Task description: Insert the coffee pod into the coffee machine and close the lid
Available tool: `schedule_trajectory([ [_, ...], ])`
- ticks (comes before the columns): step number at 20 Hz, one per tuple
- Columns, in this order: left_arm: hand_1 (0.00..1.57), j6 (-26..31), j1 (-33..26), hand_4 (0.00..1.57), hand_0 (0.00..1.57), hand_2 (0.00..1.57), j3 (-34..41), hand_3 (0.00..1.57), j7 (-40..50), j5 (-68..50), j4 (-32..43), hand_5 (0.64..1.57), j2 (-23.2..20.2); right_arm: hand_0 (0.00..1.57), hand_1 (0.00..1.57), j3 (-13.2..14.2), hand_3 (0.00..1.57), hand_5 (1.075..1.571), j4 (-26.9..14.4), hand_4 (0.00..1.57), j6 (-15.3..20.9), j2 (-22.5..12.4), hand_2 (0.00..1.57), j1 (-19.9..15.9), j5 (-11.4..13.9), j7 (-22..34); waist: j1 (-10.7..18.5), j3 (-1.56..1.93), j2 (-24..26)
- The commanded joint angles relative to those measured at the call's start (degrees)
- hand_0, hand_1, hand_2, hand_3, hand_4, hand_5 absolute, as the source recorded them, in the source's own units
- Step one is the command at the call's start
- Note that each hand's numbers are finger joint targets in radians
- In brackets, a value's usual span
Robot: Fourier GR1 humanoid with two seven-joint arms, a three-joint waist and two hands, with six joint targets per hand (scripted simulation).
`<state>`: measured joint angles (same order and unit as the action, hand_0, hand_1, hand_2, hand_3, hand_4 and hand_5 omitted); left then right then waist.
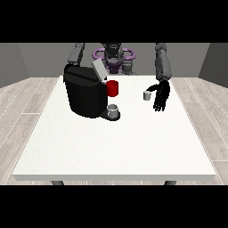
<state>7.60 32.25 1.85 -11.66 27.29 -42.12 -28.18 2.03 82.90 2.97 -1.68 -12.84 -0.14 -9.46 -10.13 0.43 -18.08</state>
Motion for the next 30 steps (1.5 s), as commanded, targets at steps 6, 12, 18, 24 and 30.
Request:
schedule_trajectory([
  [6, 0.4, -0.39, 3.27, 0.0, 0.4, 0.7, 0.31, 0.59, -0.51, 2.58, 5.98, 1.571, 0.76, 0.0, 0.0, 0.67, 0.0, 1.571, -0.88, 0.39, -1.01, -0.8, 0.0, -1.42, -1.07, 0.93, -1.47, -0.45, -0.97],
  [12, 1.07, -3.52, 2.63, 0.0, 1.07, 1.14, -1.42, 1.11, -4.39, 5.67, 5.25, 1.571, 1.68, 0.0, 0.0, 1.8, 0.0, 1.571, -4.67, 0.38, -1.95, -0.93, 0.0, -0.5, -1.77, -3.41, -0.29, -0.43, -0.73],
  [18, 1.26, -3.01, 3.46, 0.0, 1.26, 1.25, -3.54, 1.1, -2.77, 7.82, 4.7, 1.571, 4.54, 0.0, 0.0, 2.38, 0.0, 1.571, -7.21, 0.32, 1.68, 0.22, 0.0, -3.0, -0.95, -1.09, 0.63, -0.44, 1.39],
  [24, 1.33, -6.04, 2.9, 0.07, 1.33, 1.33, -4.64, 1.18, -1.22, 10.43, 4.33, 1.571, 7.77, 0.0, 0.0, 3.73, 0.0, 1.571, -11.8, 0.38, 0.24, -0.54, 0.0, -2.55, -1.82, -5.08, 1.59, -0.43, 2.95],
  [30, 1.33, -7.29, 1.18, 0.62, 1.33, 1.39, -5.29, 1.31, -2.27, 12.55, 5.15, 1.571, 9.3, 0.0, 0.0, 3.91, 0.0, 1.571, -11.81, 0.4, 0.25, -0.31, 0.0, -0.16, -2.98, -1.8, 2.2, -0.43, 8.15],
])
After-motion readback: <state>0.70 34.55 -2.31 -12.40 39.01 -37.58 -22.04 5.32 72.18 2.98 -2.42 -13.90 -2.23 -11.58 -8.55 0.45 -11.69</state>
